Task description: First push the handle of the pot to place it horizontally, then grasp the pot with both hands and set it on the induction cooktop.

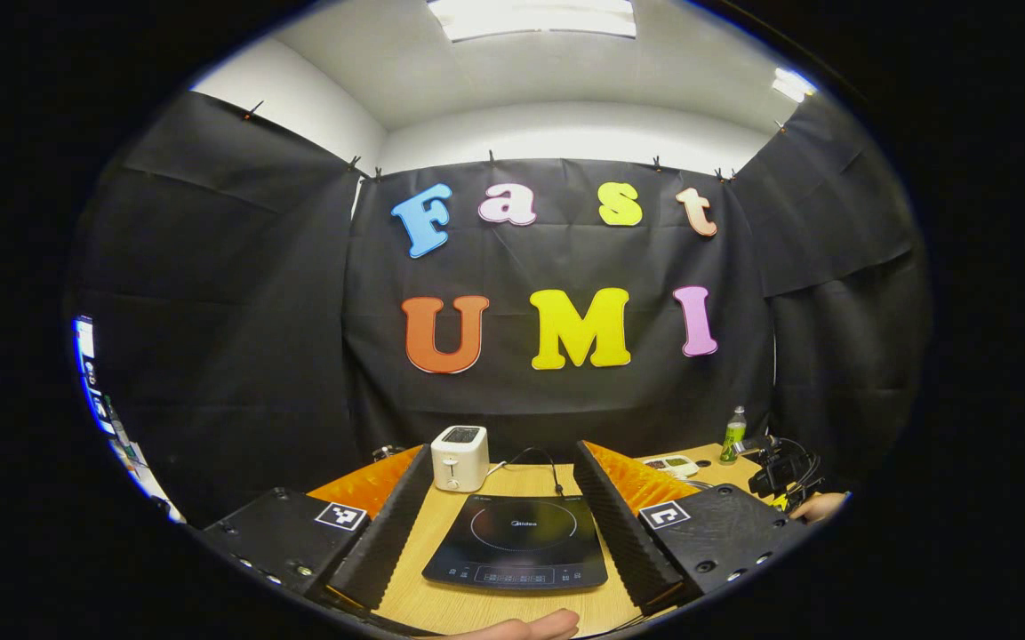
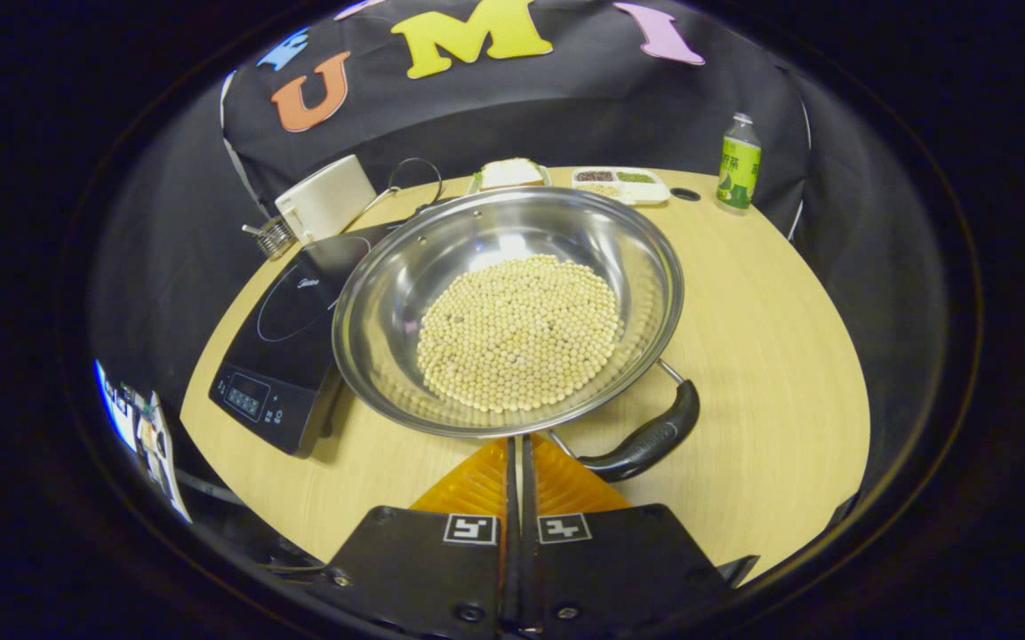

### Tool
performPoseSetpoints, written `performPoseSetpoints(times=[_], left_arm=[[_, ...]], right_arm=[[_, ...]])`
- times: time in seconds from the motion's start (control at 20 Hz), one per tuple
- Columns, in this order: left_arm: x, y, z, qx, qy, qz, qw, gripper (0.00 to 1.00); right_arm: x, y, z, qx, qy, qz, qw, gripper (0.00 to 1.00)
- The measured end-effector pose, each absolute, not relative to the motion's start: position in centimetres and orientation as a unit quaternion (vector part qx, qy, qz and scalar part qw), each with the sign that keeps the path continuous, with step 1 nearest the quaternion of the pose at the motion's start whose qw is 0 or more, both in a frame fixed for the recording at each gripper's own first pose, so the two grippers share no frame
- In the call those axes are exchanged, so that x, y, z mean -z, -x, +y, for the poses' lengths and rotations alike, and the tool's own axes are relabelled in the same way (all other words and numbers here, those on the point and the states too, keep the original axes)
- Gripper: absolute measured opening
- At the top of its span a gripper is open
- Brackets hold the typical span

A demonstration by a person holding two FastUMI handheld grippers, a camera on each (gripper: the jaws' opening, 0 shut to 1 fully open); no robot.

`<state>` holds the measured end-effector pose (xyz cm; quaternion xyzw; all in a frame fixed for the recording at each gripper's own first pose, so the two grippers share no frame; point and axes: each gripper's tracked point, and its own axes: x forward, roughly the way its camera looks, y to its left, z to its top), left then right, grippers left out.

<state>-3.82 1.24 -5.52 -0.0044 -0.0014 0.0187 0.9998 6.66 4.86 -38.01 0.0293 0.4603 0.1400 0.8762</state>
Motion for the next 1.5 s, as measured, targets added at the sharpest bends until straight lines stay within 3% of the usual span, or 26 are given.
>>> performPoseSetpoints(times=[0.5, 1.0, 1.5], left_arm=[[6.2, 3.4, -0.5, -0.006, -0.007, 0.004, 1.000, 0.95], [7.5, 3.1, -1.4, 0.005, -0.002, 0.007, 1.000, 0.95], [10.2, -0.6, -2.0, 0.015, 0.026, 0.031, 0.999, 0.95]], right_arm=[[39.0, -8.8, -1.1, -0.091, -0.018, 0.456, 0.885, 0.04], [39.3, -11.7, -4.6, -0.055, -0.084, 0.444, 0.890, 0.04], [39.4, -16.4, -7.0, -0.036, -0.094, 0.423, 0.901, 0.04]])
